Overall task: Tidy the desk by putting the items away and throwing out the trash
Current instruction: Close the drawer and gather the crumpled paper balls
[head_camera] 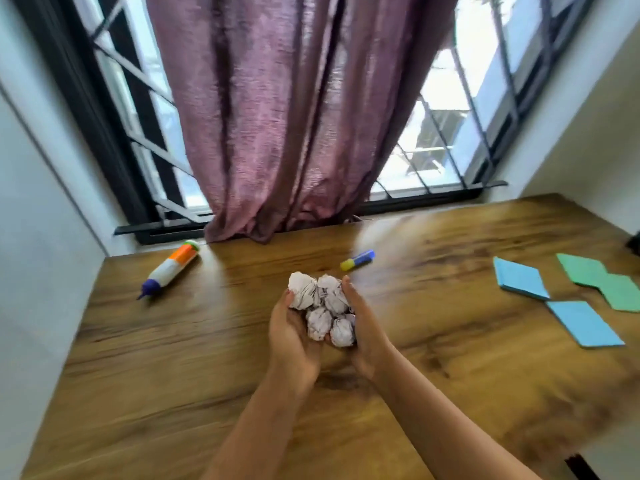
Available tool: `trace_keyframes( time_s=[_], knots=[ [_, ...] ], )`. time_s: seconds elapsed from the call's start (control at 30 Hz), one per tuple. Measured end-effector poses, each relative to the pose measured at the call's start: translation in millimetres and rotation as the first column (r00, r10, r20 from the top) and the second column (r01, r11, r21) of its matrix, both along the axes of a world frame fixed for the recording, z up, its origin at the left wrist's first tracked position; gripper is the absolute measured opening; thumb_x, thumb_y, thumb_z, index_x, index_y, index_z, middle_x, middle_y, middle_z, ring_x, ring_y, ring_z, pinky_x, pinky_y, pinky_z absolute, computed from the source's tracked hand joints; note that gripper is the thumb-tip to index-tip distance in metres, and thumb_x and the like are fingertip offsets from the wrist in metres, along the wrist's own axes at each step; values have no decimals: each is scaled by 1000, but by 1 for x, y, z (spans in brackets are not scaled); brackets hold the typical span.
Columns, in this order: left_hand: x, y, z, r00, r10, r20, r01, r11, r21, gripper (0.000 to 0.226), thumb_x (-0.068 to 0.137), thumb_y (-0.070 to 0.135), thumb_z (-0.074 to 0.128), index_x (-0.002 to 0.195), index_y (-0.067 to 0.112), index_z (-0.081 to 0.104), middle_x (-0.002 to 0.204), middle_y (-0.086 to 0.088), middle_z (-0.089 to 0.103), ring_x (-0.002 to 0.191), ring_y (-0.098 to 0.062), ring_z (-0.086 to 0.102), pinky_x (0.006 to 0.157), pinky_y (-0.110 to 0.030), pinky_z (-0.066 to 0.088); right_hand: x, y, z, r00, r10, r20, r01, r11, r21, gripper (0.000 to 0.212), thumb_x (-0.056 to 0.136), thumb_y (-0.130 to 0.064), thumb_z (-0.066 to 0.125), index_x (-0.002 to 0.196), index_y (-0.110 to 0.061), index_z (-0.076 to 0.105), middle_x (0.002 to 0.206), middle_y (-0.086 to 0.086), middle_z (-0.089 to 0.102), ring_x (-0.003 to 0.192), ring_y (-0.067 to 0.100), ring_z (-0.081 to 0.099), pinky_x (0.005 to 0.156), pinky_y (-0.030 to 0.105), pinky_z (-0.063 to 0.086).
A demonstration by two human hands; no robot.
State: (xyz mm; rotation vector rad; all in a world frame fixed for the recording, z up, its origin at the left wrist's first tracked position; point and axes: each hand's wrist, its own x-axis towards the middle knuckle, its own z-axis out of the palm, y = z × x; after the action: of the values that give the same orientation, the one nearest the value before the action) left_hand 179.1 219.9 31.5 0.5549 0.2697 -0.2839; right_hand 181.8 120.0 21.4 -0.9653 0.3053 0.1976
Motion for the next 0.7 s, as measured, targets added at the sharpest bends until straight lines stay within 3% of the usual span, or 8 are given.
trace_keyframes(
  time_s=[0.07, 0.2, 0.3, 0.4, 0.53, 0.6, 0.7],
  knots=[
    [-13, -33, 3, 998, -70, -7, 70, 997, 23, 42, 94, 32, 35, 115, 7, 61, 109, -16, 68, 106, -31, 61, 102, -46, 42, -19, -25, 2, 997, -77, -13, 77, 997, -26, 64, 78, -55, 57, 124, -11, 60, 120, 15, 66, 109, 29, 64, 88, 38, 54],
    [-55, -110, 6, 985, -170, 19, 168, 984, 54, 40, 95, 30, 33, 105, 7, 63, 96, -12, 71, 97, -27, 63, 93, -40, 46, -74, -97, 7, 965, -256, -53, 256, 967, -17, 63, 86, -59, 46, 120, -8, 63, 114, 15, 69, 99, 25, 68, 76, 33, 56],
    [-105, -176, 4, 963, -265, 45, 261, 961, 86, 38, 92, 29, 36, 119, 9, 54, 108, -17, 63, 101, -31, 60, 89, -40, 49, -134, -162, 10, 943, -328, -57, 332, 942, 57, 66, 91, -60, 36, 100, -6, 73, 99, 15, 73, 86, 24, 71, 71, 31, 58],
    [-165, -240, 3, 947, -317, 45, 313, 947, 71, 27, 91, 23, 41, 114, 18, 54, 107, -16, 63, 98, -34, 62, 82, -40, 53, -200, -223, 14, 923, -380, -65, 386, 913, 134, 73, 92, -62, 32, 77, -8, 79, 90, 16, 74, 78, 25, 72, 74, 33, 57],
    [-246, -318, 0, 910, -414, 31, 402, 897, 184, 26, 90, 13, 42, 113, 18, 52, 103, -13, 62, 93, -30, 60, 72, -36, 52, -294, -302, 5, 852, -509, -124, 523, 841, 139, 71, 85, -70, 38, 108, -10, 69, 115, 17, 68, 108, 33, 61, 100, 43, 39],
    [-283, -357, -1, 865, -502, -5, 489, 839, 239, 27, 90, 12, 42, 114, 18, 52, 101, -10, 62, 86, -26, 61, 61, -29, 52, -338, -340, 0, 803, -577, -147, 594, 792, 138, 74, 83, -72, 38, 120, -13, 64, 121, 15, 65, 109, 32, 60, 93, 42, 42],
    [-331, -408, -3, 794, -607, -43, 591, 754, 287, 26, 90, 12, 42, 114, 17, 53, 101, -9, 64, 91, -27, 61, 68, -32, 48, -393, -385, -6, 737, -653, -178, 676, 720, 158, 76, 83, -73, 37, 125, -13, 60, 118, 13, 66, 96, 28, 66, 79, 36, 47]
  ],
)
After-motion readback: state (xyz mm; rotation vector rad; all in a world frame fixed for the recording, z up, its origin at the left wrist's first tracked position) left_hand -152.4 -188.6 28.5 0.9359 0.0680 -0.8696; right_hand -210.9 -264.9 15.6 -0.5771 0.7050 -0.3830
